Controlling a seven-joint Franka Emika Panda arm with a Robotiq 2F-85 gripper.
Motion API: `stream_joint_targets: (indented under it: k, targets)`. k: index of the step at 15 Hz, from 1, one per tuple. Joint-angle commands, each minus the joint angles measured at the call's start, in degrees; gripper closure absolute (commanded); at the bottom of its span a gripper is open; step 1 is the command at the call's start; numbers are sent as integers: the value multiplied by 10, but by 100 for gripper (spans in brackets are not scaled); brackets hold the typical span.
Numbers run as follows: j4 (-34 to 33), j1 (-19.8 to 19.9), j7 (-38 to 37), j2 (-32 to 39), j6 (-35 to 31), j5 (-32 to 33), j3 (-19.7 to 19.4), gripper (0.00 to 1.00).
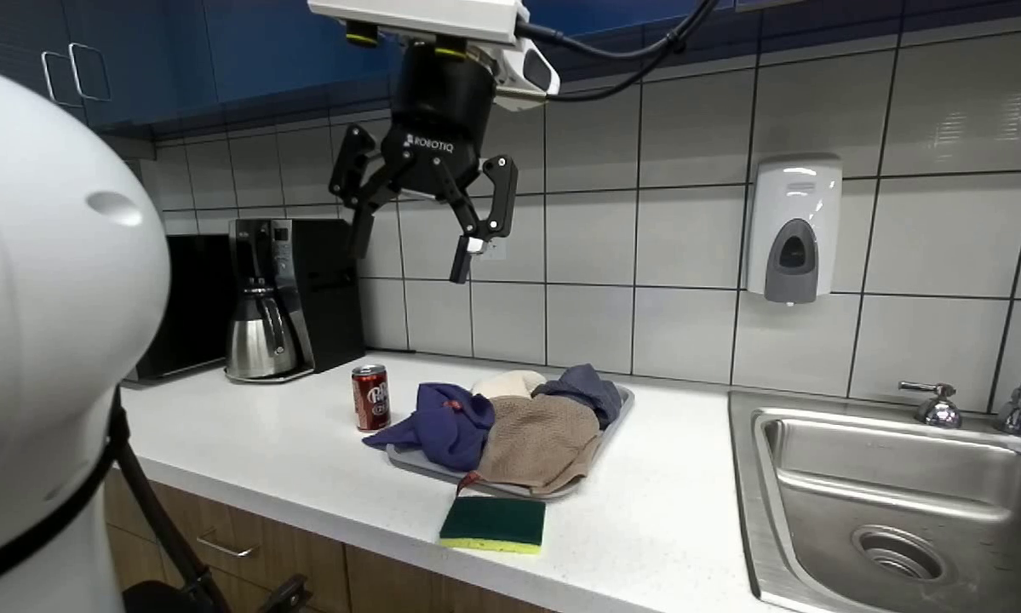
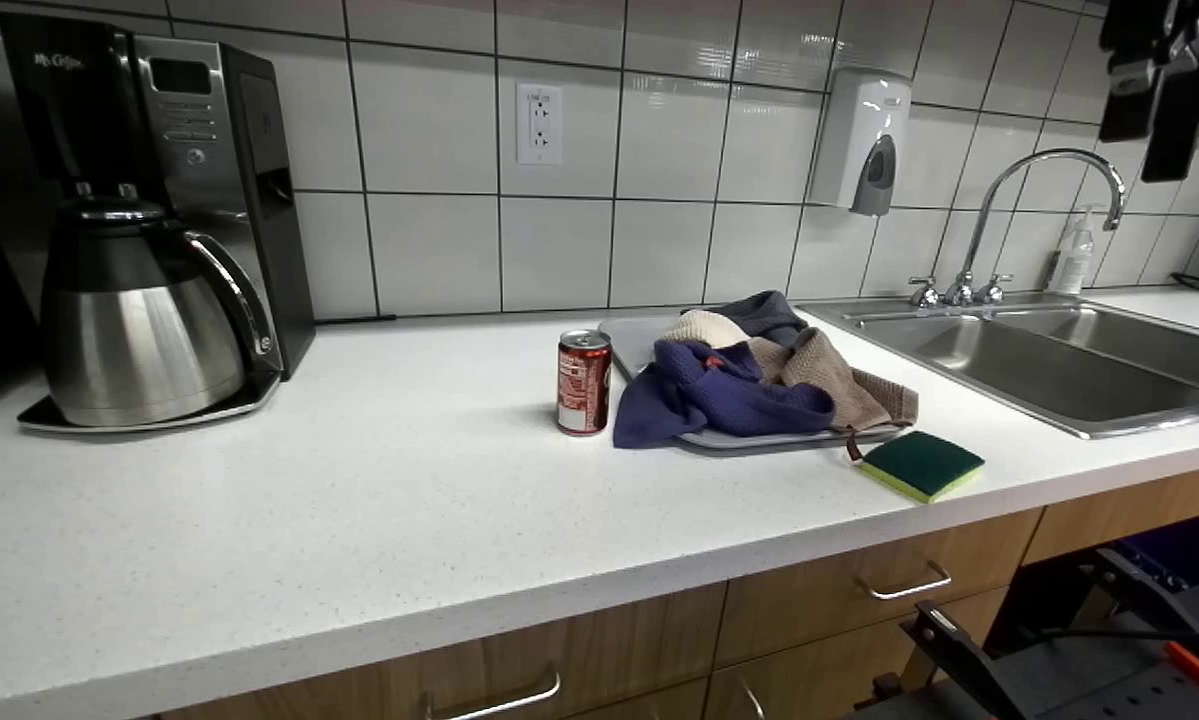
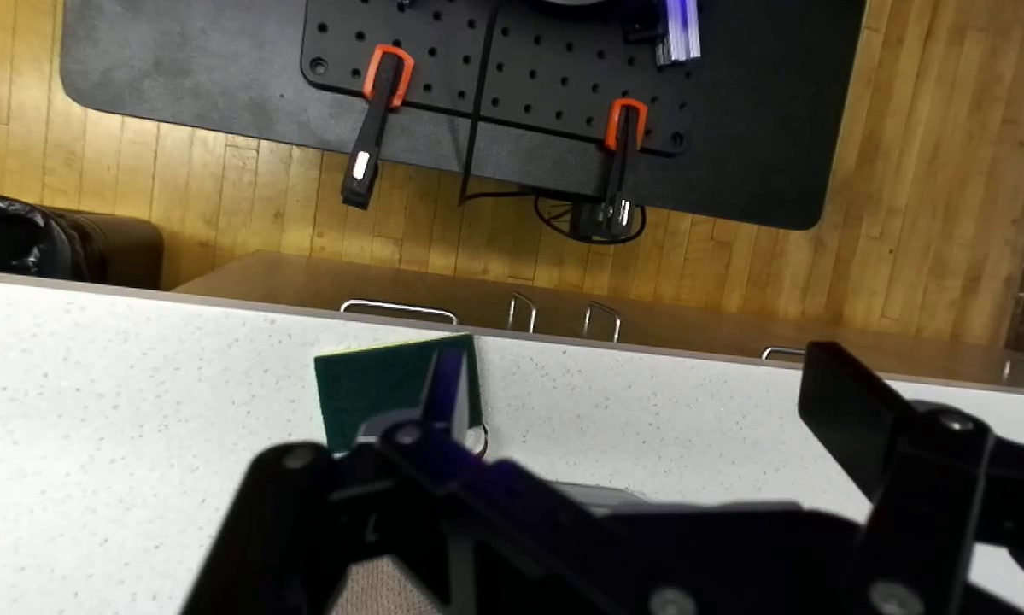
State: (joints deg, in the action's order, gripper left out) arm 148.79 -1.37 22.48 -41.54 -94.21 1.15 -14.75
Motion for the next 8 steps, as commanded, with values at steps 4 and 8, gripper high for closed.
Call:
stream_joint_targets:
  k: [4,8]
  targets:
    - [31,8,4,-1,-89,-29,6,0]
    - [52,5,10,5,-149,-52,3,0]
